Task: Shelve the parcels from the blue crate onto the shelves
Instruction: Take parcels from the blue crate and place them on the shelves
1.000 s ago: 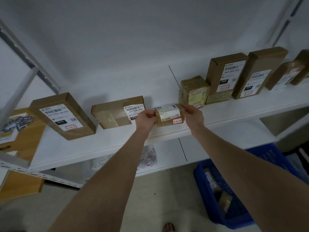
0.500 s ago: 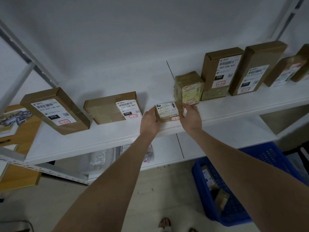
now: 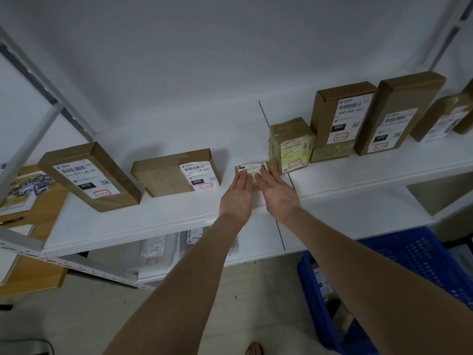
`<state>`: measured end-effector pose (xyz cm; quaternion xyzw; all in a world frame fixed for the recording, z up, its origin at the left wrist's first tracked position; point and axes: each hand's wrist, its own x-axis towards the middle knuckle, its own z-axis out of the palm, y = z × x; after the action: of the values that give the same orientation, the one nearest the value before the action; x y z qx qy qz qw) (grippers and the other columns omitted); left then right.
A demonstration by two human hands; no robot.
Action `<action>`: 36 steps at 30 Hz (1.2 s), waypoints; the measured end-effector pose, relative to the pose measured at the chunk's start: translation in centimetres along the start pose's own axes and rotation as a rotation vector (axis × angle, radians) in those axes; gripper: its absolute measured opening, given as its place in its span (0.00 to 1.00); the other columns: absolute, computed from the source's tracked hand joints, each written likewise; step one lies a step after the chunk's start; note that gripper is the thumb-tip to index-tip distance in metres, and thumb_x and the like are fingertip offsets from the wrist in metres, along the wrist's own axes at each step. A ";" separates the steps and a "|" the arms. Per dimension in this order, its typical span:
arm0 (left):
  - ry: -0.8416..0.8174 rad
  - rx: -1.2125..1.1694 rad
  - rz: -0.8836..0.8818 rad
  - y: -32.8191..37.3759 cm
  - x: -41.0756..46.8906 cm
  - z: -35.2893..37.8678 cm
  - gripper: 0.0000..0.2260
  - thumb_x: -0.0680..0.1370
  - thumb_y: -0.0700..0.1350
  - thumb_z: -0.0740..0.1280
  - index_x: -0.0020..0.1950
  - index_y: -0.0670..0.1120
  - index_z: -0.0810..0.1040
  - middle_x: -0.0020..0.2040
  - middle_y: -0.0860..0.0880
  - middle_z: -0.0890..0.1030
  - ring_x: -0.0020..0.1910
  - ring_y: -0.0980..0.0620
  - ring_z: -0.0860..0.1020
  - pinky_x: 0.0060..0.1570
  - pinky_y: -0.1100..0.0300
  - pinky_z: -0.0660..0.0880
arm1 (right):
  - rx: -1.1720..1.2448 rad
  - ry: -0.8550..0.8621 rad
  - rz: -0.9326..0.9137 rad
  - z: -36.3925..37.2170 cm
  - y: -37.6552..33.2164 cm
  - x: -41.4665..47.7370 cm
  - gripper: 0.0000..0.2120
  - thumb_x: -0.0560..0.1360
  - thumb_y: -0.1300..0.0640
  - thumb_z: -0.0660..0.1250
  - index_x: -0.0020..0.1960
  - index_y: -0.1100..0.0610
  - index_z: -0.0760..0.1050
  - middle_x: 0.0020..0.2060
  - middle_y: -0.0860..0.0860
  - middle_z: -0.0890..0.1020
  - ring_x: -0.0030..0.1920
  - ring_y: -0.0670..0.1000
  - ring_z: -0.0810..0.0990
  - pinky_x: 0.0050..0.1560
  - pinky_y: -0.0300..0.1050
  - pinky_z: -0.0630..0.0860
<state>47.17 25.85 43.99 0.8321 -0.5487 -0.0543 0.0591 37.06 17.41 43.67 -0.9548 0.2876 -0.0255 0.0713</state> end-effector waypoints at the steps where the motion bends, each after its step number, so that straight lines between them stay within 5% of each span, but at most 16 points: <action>1: -0.008 -0.001 -0.010 -0.1 0.3 -0.2 0.30 0.79 0.34 0.56 0.78 0.41 0.46 0.79 0.46 0.46 0.78 0.51 0.44 0.73 0.62 0.51 | 0.008 -0.003 0.006 0.1 -0.1 0.4 0.30 0.80 0.67 0.54 0.78 0.59 0.46 0.78 0.53 0.48 0.78 0.56 0.43 0.75 0.43 0.47; 17: -0.154 0.019 -0.105 -3.0 8.0 -2.4 0.28 0.80 0.33 0.53 0.78 0.40 0.45 0.79 0.46 0.42 0.77 0.50 0.41 0.75 0.52 0.53 | 0.144 0.001 0.073 -0.1 -0.5 9.0 0.33 0.77 0.69 0.60 0.78 0.57 0.51 0.78 0.52 0.50 0.78 0.55 0.45 0.76 0.47 0.49; 29: -0.164 0.035 -0.049 -3.8 9.0 -2.8 0.28 0.80 0.34 0.52 0.78 0.40 0.44 0.78 0.44 0.44 0.77 0.49 0.43 0.75 0.55 0.49 | 0.137 -0.053 0.117 -0.8 -0.6 10.0 0.36 0.76 0.70 0.58 0.79 0.54 0.47 0.78 0.54 0.42 0.78 0.54 0.40 0.77 0.49 0.48; 33: -0.204 0.060 -0.054 -3.2 7.4 -3.3 0.30 0.79 0.33 0.54 0.77 0.39 0.43 0.78 0.43 0.43 0.77 0.45 0.47 0.74 0.51 0.55 | 0.196 -0.021 0.166 -1.6 -1.2 8.1 0.34 0.74 0.70 0.61 0.76 0.53 0.53 0.77 0.56 0.49 0.75 0.59 0.57 0.70 0.53 0.63; 36: -0.193 0.071 -0.100 -2.3 5.5 -3.6 0.28 0.78 0.33 0.57 0.76 0.41 0.52 0.75 0.42 0.55 0.73 0.42 0.61 0.64 0.46 0.68 | 0.140 0.013 0.169 -2.1 -1.5 5.7 0.30 0.75 0.68 0.62 0.74 0.54 0.58 0.72 0.56 0.60 0.68 0.61 0.68 0.62 0.53 0.71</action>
<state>51.98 21.84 47.05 0.8509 -0.5112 -0.1176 -0.0266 42.41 15.28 46.06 -0.9197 0.3649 -0.0455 0.1379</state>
